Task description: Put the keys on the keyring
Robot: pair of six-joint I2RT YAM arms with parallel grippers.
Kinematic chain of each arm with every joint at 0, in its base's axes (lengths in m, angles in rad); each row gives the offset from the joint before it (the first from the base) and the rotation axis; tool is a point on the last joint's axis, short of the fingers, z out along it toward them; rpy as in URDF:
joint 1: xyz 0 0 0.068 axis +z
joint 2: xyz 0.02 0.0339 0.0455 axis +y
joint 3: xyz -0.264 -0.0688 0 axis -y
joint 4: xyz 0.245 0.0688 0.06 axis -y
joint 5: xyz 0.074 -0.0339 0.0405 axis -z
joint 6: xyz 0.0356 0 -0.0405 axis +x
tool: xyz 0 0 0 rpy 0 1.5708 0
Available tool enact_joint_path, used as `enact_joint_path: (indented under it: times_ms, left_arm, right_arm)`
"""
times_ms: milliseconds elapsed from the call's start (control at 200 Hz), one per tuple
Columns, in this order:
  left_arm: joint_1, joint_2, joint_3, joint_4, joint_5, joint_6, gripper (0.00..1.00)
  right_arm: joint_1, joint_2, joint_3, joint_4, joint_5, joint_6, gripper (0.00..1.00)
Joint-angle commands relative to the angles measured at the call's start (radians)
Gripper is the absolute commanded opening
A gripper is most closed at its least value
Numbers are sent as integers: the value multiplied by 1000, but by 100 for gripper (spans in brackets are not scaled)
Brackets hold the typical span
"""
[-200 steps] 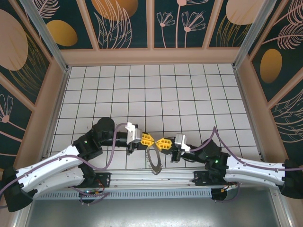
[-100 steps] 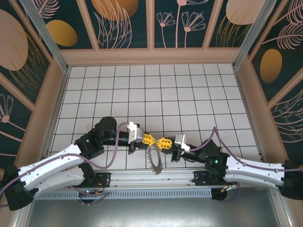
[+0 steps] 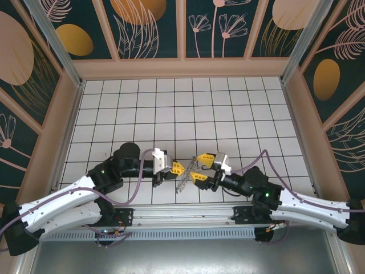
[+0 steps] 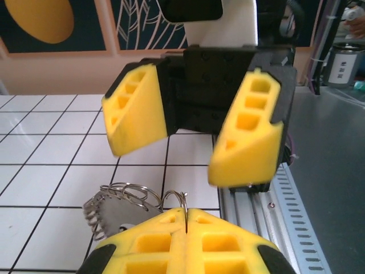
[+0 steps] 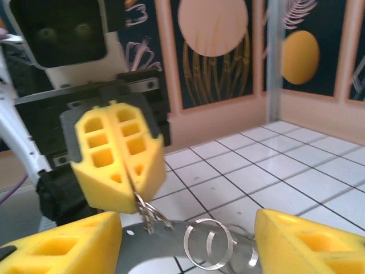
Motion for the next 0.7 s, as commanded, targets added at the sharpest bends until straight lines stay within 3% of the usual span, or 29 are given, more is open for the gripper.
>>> enact_joint_path:
  times_ms: [0,230,355,495,696]
  left_arm:
    - [-2,-31,-21,-15,-65,-17,0]
    - [-2,-68,-56,-26,-170,-117,0]
    - [-2,-105,-86,-11,-221,-170,0]
    - [-3,-129,-124,14,-267,-237,0]
    - [-1,-176,-160,13,-328,-306,0]
  right_arm:
    - [1,-46,55,-215,186,139,64]
    - [-39,25,174,-614,425,409,65]
    - [-161,140,222,-734,307,505,65]
    - [-270,299,256,-738,143,523,64]
    - [-324,502,297,-735,93,501,62]
